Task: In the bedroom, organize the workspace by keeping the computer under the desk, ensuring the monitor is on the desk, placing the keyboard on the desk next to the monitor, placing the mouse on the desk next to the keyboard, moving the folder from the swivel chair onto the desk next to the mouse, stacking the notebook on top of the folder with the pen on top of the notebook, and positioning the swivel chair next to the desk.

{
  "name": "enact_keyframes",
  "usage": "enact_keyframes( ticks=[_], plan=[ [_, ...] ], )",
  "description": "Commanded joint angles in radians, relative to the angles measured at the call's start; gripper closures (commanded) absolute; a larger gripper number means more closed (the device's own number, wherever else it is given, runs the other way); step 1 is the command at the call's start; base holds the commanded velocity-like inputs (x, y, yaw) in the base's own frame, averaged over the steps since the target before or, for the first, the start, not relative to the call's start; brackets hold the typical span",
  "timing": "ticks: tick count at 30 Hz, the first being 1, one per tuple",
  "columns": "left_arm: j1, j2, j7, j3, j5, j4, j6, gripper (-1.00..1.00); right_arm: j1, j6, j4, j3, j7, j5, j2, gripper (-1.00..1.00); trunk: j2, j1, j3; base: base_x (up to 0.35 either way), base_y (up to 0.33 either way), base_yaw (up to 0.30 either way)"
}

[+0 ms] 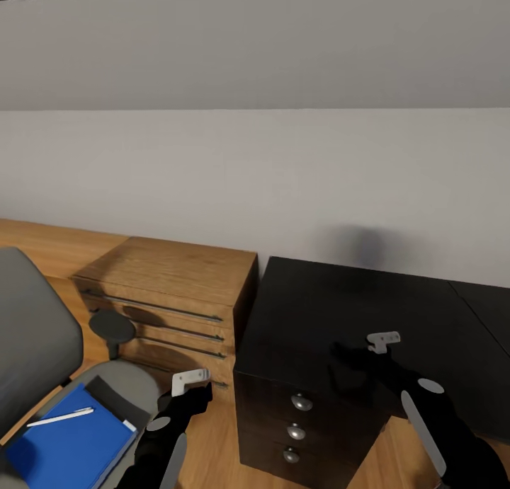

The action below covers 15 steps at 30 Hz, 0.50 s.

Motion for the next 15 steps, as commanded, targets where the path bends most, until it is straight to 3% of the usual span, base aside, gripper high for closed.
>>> enact_keyframes(
  ticks=[1, 15],
  plan=[
    [-0.001, 0.0, 0.009, -0.002, 0.009, -0.001, 0.004, -1.0, 0.0, 0.008, -0.001, -0.002, 0.002, -0.009, 0.0, -1.0, 0.0, 0.0, -0.001, 0.228, 0.0, 0.0],
    [-0.001, 0.0, 0.009, -0.002, 0.009, -0.002, 0.004, -1.0, 0.0, 0.004, 0.014, 0.001, 0.008, -0.008, 0.004, -1.0, 0.0, 0.0, -0.001, 0.02, 0.0, 0.0]
  ],
)
